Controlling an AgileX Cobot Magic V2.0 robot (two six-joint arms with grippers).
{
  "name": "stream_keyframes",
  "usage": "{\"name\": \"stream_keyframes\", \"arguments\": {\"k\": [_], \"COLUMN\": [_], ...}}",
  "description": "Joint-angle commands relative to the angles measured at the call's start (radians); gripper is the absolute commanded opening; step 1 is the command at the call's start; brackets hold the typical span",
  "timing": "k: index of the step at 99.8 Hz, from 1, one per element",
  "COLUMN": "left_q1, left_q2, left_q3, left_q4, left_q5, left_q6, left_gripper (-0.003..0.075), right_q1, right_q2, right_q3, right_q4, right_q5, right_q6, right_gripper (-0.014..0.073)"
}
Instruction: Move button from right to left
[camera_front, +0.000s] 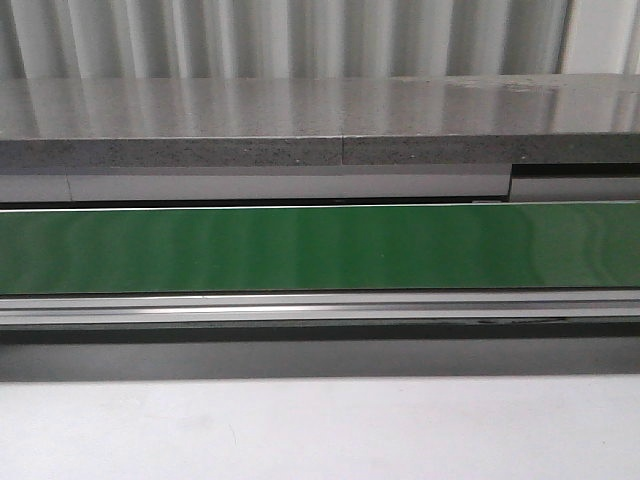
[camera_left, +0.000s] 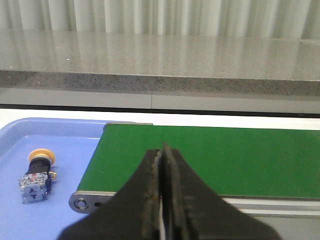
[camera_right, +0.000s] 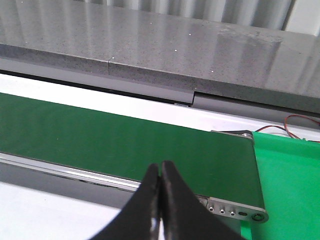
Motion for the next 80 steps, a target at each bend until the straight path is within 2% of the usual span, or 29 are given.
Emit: {"name": "stream_keyframes", "arguments": {"k": [1, 14, 21, 38, 52, 71, 80], "left_q1": [0.000, 0.000, 0.000, 0.000, 0.000, 0.000, 0.000], "left_q2": [-0.036, -0.036, -0.036, -0.036, -0.036, -0.036, -0.036], "left_q3": [0.025, 0.025, 0.025, 0.025, 0.025, 0.025, 0.025], "left_q4": [-0.006, -0.006, -0.006, -0.006, -0.006, -0.006, -0.006], "left_q5": [-0.076, -0.076, -0.076, -0.076, -0.076, -0.076, -0.076], "left_q6": [-0.001, -0.001, -0.001, -0.001, -0.001, -0.001, -0.001], "left_gripper": [-0.0020, -0.0020, -0.0020, -0.0020, -0.0020, -0.0020, -0.0020], "right_q1": [0.000, -0.001, -0.002, -0.024, -0.030, -0.081, -0.095], "right_q2": [0.017, 0.017, 0.016, 0.016, 0.016, 0.013, -0.011], "right_q3": [-0.022, -0.019, 0.005, 0.131, 0.277, 0.447, 0.444], "right_q4": [0.006, 0.006, 0.001, -0.010, -0.099, -0.163, -0.192], "right_q5": [-0.079, -0.089, -0.146, -0.451, -0.659, -0.745, -0.674], "right_q6": [-0.010, -0.010, -0.010, 0.046, 0.140, 0.316, 0.326], "right_gripper": [-0.0067, -0.0067, -0.0067, -0.0067, -0.0067, -0.0067, -0.0067]}}
